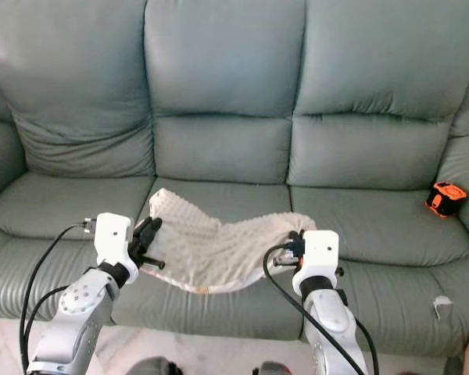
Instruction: Move the pillow to the sofa
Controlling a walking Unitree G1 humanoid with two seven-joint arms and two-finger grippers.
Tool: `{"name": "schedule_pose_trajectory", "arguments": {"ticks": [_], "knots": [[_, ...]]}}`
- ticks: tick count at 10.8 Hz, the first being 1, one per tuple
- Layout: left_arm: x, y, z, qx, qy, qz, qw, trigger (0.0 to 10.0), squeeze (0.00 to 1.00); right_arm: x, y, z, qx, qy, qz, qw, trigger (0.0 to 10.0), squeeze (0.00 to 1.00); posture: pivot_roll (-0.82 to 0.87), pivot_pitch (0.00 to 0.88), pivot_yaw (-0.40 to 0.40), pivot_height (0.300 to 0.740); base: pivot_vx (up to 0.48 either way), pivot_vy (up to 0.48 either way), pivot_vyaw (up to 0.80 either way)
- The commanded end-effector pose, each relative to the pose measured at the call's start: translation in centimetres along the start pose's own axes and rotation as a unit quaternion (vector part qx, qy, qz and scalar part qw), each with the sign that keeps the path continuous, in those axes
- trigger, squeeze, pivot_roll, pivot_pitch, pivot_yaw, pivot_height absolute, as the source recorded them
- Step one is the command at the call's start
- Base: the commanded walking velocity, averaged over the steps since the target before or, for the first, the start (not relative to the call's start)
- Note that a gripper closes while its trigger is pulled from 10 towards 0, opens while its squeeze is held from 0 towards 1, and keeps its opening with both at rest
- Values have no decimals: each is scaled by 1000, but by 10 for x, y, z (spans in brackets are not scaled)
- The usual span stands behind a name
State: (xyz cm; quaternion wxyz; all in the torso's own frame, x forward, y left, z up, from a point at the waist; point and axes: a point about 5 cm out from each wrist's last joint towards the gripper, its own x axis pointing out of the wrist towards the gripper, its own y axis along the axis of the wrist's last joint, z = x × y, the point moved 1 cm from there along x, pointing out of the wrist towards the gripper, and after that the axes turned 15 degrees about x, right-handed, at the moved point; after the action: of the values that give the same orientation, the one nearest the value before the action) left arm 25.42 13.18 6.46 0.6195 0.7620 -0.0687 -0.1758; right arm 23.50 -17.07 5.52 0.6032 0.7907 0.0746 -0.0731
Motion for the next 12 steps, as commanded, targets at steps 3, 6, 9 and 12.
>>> {"name": "schedule_pose_trajectory", "arguments": {"ticks": [3,6,9,12], "knots": [[3,5,-1,7,4,11,1000,10000,0,1,7,-3,-1,8,13,1000,10000,0,-63,0,29,640,0,0,0],[5,10,-2,4,-3,25,1000,10000,0,2,8,-2,-2,5,16,1000,10000,0,-62,0,28,636,0,0,0],[6,16,-3,-1,0,40,999,10000,0,3,8,-1,-3,2,18,1000,10000,0,-58,0,31,636,0,0,0],[5,20,2,-8,-4,51,999,10000,0,3,10,0,-2,0,22,1000,10000,0,-57,0,34,636,0,0,0]]}}
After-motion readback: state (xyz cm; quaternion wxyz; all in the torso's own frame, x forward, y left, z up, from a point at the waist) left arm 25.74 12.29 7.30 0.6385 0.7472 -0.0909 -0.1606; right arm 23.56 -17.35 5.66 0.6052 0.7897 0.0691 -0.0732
